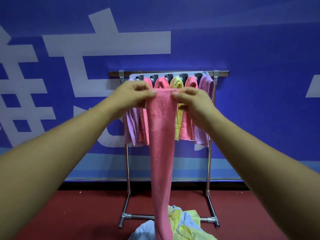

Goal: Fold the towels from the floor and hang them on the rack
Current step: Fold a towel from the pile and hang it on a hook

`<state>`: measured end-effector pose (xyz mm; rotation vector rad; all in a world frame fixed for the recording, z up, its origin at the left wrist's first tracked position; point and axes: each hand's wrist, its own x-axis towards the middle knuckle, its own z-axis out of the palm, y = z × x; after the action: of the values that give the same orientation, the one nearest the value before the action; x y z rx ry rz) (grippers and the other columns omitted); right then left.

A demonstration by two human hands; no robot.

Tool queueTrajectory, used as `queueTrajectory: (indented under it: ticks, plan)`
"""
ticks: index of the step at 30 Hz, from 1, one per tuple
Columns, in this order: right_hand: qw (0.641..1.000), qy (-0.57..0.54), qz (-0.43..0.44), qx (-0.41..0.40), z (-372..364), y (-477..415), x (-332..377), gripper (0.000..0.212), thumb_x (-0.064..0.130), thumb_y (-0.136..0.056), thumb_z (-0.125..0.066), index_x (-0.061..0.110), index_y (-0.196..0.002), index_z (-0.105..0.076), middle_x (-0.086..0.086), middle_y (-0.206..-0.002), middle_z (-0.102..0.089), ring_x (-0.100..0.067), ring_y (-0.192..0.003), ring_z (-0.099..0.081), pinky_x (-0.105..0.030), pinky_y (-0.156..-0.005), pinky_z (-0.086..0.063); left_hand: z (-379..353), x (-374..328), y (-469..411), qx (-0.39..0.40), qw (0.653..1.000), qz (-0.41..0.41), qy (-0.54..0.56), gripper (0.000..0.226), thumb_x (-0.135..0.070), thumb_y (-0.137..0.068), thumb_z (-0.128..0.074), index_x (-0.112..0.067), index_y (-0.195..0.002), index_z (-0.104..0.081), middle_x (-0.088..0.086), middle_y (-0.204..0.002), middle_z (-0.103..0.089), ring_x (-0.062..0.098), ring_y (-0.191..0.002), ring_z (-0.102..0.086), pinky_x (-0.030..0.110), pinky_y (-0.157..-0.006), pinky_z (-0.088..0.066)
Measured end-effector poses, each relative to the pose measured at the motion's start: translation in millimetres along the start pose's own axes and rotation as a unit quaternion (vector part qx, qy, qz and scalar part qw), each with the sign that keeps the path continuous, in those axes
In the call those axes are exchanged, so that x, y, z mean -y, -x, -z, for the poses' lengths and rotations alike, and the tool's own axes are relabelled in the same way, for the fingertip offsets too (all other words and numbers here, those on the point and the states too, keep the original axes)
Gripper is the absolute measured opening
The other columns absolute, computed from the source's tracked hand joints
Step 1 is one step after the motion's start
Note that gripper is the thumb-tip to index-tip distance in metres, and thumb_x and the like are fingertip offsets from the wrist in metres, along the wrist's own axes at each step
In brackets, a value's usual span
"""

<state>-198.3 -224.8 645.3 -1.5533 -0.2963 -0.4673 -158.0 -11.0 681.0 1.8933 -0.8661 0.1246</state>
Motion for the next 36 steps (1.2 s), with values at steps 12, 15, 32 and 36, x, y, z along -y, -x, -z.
queueTrajectory:
  ticks: [12, 15, 32, 36]
  plan:
    - [0.999, 0.01, -0.01, -0.041, -15.7, 0.6, -12.2, 0.009, 0.007, -0.093, -0.065, 0.008, -0.085, -0.063, -0.011, -0.091, -0.066, -0.02, -0.083, -0.065, -0.037, -0.08, -0.058, -17.8, 37.2, -1.1, -0.079, 0.997, -0.003, 0.012, 0.01, -0.021, -0.088, -0.072, -0.019, -0.091, -0.063, -0.002, -0.079, -0.066, 0.01, -0.076, -0.061, 0.025, -0.075, -0.051]
    - [0.999, 0.003, -0.011, -0.033, -16.2, -1.1, -9.2, 0.011, 0.005, -0.095, -0.064, 0.008, -0.084, -0.061, -0.011, -0.091, -0.065, -0.019, -0.08, -0.066, -0.033, -0.074, -0.06, -17.2, 40.4, -3.7, -0.073, 0.997, 0.014, 0.036, 0.042, -0.029, -0.076, -0.083, -0.024, -0.112, -0.062, 0.001, -0.1, -0.075, 0.015, -0.099, -0.069, 0.032, -0.091, -0.053]
    - [0.994, 0.019, -0.064, 0.082, -5.8, -0.5, -3.1, 0.036, 0.005, -0.093, -0.066, -0.001, -0.128, -0.06, -0.02, -0.116, -0.066, -0.021, -0.096, -0.069, -0.032, -0.075, -0.06, -34.4, 31.0, -5.7, -0.09, 0.992, 0.049, 0.072, 0.014, -0.029, -0.085, -0.075, -0.023, -0.098, -0.075, 0.003, -0.101, -0.075, 0.02, -0.095, -0.071, 0.034, -0.08, -0.057]
    - [0.975, 0.195, -0.017, 0.104, -2.4, -6.2, 0.3, 0.02, 0.014, -0.092, -0.07, 0.0, -0.107, -0.072, -0.02, -0.103, -0.072, -0.035, -0.099, -0.07, -0.048, -0.091, -0.058, -36.7, 34.5, -2.9, -0.087, 0.993, 0.051, 0.06, 0.015, -0.027, -0.086, -0.075, -0.02, -0.099, -0.074, 0.005, -0.099, -0.075, 0.015, -0.09, -0.069, 0.031, -0.08, -0.055]
